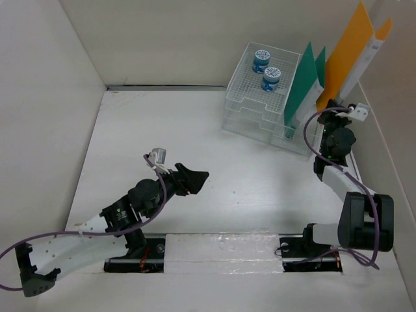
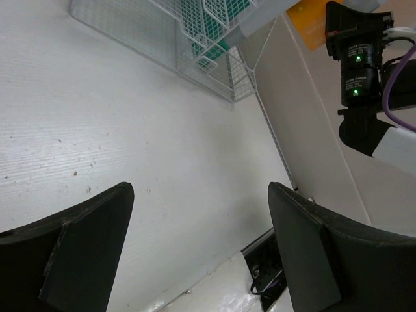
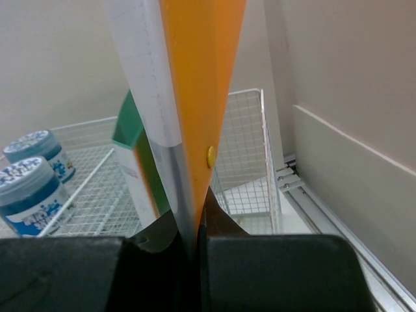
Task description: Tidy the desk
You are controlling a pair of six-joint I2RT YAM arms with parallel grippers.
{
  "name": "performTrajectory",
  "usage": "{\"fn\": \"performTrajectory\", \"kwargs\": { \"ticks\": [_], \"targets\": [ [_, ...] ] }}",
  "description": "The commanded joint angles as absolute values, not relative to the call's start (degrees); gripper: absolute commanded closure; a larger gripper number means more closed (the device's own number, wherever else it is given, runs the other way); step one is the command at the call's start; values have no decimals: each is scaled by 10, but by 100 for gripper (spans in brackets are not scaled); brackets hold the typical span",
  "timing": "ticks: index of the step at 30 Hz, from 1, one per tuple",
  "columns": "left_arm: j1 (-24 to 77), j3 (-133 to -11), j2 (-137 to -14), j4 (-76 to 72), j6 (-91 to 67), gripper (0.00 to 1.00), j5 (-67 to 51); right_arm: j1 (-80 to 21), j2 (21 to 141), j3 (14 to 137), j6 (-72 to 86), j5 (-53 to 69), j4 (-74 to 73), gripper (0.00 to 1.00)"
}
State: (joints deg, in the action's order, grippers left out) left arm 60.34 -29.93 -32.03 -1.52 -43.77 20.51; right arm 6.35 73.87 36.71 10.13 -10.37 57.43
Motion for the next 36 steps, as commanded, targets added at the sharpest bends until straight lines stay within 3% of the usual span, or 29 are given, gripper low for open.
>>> {"fn": "performTrajectory", "kwargs": {
  "ticks": [1,15,29,36],
  "targets": [
    [603,-283,-326,-61,-432,20,205,66,763,363,118,-111,722,100],
    [603,-251,-340,-113,-424,20,209,60,909,323,133,-121,835,100],
    [603,-241,-343,-134,-427,20,193,44,885,244,112,-167,873,100],
    [603,-243,-345,-135,-423,20,190,39,900,328,61,-174,838,100]
  ]
}}
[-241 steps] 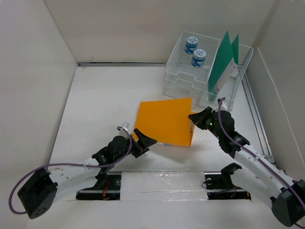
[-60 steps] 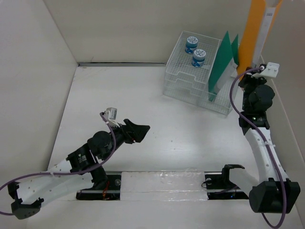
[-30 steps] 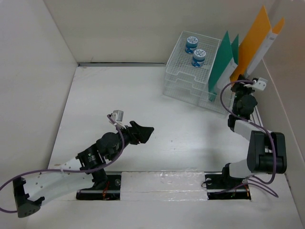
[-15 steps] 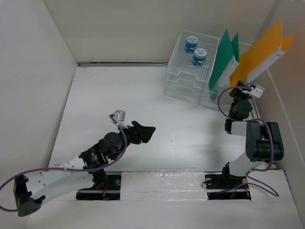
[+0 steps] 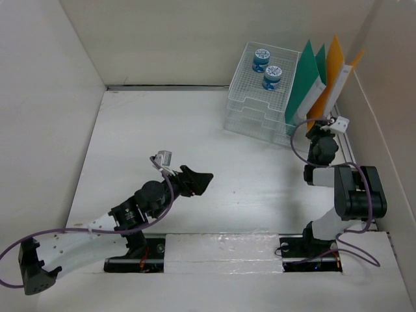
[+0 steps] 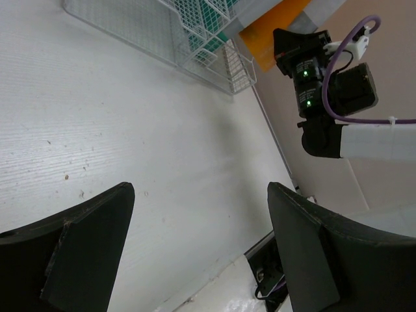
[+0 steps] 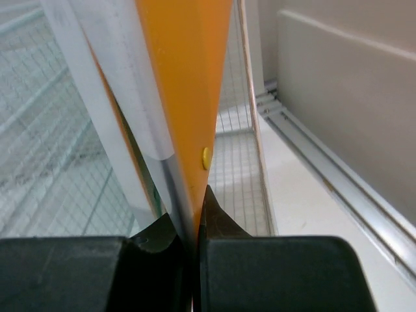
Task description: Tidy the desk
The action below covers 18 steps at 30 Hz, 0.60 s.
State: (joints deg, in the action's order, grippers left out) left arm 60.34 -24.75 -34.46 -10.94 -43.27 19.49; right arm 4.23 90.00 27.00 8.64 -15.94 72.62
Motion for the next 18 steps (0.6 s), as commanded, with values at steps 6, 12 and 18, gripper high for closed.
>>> {"fn": "performTrajectory", "kwargs": {
  "ticks": [6,12,18],
  "targets": [
    [603,-237,-347,-141,-419,20,195,7,953,409,7,-197,870,100],
    [603,-236,-357,-150,-417,20,200,7,1006,412,17,-187,875,100],
    [603,-237,-365,-164,-413,20,195,16,1032,367,75,-183,895,97]
  ]
}}
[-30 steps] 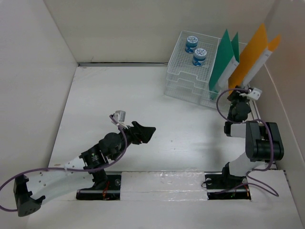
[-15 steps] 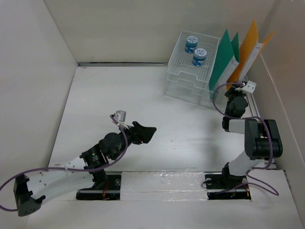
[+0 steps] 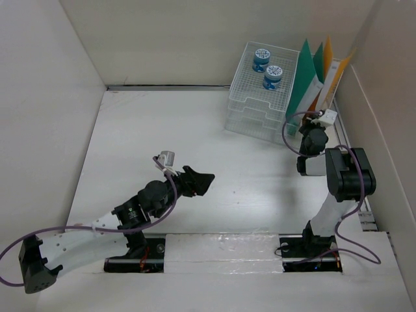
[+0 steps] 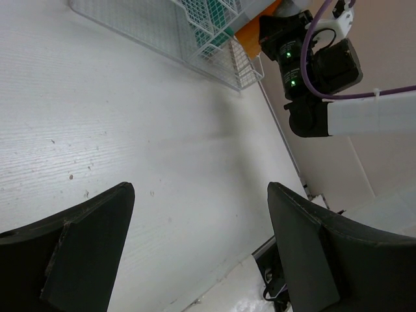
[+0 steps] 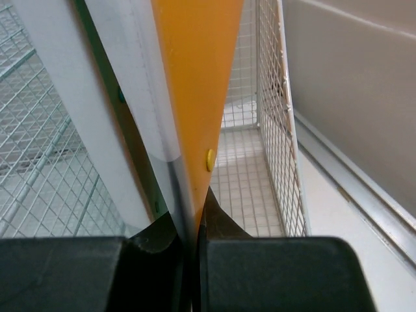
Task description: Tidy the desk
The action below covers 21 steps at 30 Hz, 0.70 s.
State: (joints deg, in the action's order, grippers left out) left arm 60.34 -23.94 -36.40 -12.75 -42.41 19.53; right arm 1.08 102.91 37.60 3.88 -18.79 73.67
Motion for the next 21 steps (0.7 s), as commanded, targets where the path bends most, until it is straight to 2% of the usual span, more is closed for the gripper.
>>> {"fn": "performTrajectory", "kwargs": {
  "ticks": [1,4,5,6,7,10,11,14,21],
  "targets": [
    [603,-235,-366,-163,-414,20,194,21,1030,367,78,-183,890,95],
    [603,-229,-362,-170,-414,21,192,21,1002,373,90,-184,818,74],
    [603,-229,-359,-171,-415,21,192,21,992,371,91,-181,800,60],
    [603,-229,-358,-172,-414,21,192,21,987,367,94,-180,798,54],
    [603,-227,-354,-172,-415,21,190,21,977,357,96,-183,801,44],
    [603,-224,-349,-170,-415,21,188,21,955,352,98,-183,786,32],
    [603,-224,-346,-166,-417,21,188,21,947,352,96,-185,761,19],
    [603,-222,-338,-162,-418,21,185,21,910,357,94,-191,722,12],
    [603,-220,-322,-160,-421,21,180,32,822,405,89,-205,586,5]
  ]
}}
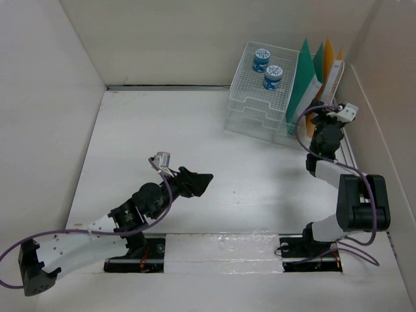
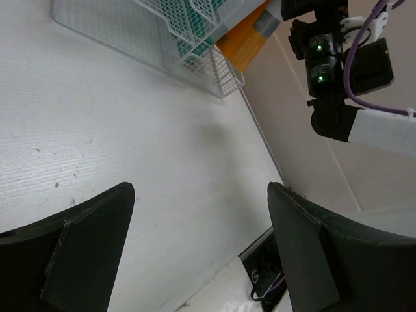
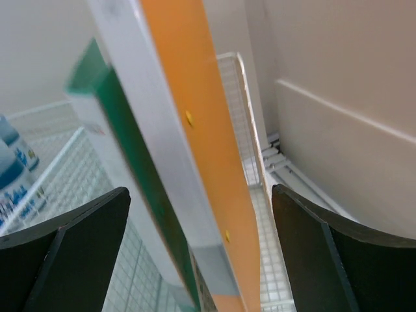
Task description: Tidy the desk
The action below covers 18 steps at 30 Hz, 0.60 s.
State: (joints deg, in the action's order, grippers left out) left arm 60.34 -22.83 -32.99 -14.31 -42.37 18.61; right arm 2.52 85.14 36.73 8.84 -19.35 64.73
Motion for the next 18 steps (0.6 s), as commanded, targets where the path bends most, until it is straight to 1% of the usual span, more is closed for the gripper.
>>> {"fn": "performTrajectory", "kwargs": {
  "ticks": [1,5,10,11,14,15,16,18],
  "targets": [
    [603,-221,-322,-159,-420,21,178,32,815,414,88,-213,573,5],
    [603,-221,-319,-159,-420,21,178,45,774,450,84,-194,502,5],
    [603,-221,-319,-161,-419,21,174,62,762,543,83,-152,407,1],
    [603,-221,-321,-161,-418,21,174,72,762,555,85,-140,378,0],
    [603,-221,-323,-165,-418,21,173,86,766,623,98,-95,305,0],
    [603,-221,-323,-165,-417,21,173,86,766,623,98,-95,305,0],
    [603,-222,-323,-167,-417,21,172,96,779,665,100,-75,281,0],
    [603,-222,-329,-169,-417,21,171,103,800,707,108,-61,216,1]
  ]
}}
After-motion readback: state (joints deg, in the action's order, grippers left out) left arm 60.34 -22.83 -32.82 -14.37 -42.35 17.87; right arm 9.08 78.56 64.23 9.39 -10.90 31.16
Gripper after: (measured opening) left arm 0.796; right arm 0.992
